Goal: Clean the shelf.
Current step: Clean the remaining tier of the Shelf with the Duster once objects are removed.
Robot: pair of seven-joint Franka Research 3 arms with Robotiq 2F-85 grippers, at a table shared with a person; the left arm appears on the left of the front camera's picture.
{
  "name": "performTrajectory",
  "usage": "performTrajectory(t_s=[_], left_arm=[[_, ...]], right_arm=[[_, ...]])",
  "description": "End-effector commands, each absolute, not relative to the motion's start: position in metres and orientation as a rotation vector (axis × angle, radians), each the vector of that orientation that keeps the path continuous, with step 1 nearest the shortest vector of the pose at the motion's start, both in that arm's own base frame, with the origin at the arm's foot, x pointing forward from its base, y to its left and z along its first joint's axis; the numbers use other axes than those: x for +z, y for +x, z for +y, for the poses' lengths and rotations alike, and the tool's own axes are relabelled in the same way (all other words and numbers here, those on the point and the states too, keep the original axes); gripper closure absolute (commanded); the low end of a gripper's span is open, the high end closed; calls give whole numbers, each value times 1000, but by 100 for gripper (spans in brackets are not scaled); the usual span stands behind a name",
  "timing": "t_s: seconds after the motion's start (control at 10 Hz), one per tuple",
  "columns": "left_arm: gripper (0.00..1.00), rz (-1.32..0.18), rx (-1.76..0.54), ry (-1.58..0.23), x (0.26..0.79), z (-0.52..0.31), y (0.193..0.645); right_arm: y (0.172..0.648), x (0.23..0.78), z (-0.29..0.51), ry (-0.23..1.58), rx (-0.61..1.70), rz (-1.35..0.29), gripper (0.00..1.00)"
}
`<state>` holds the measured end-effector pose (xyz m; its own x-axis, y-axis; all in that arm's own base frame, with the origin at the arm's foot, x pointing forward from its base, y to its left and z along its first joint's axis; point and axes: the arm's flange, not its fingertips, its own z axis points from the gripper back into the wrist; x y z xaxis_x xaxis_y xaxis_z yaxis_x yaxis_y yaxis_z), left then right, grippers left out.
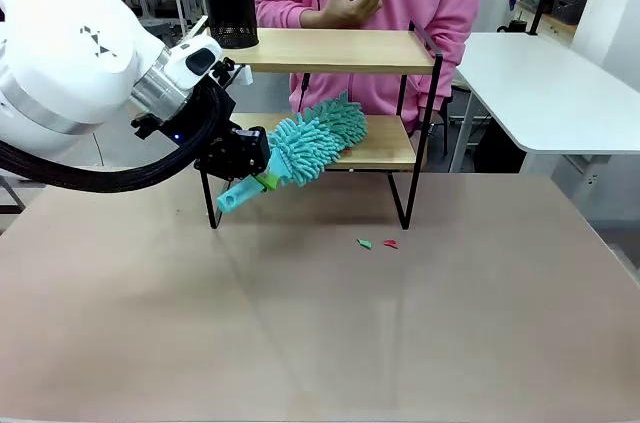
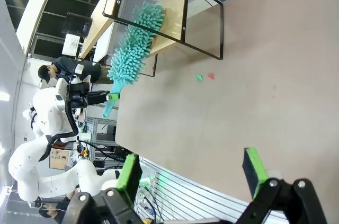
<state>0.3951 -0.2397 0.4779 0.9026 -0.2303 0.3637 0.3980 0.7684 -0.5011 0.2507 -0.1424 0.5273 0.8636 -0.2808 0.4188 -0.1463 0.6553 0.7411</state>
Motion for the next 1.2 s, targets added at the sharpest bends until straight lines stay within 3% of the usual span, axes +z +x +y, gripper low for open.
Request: performTrajectory(t_s=[0.0, 0.6, 1.1], left_arm=[[88, -271, -436, -621, 484, -229, 399], [88, 10, -901, -671, 494, -186, 377], [88, -54, -866, -741, 507, -156, 357]], right_arm=[[252, 526, -142, 880, -57, -562, 0], [252, 526, -142, 880, -57, -562, 0], [252, 526, -142, 880, -57, -562, 0]])
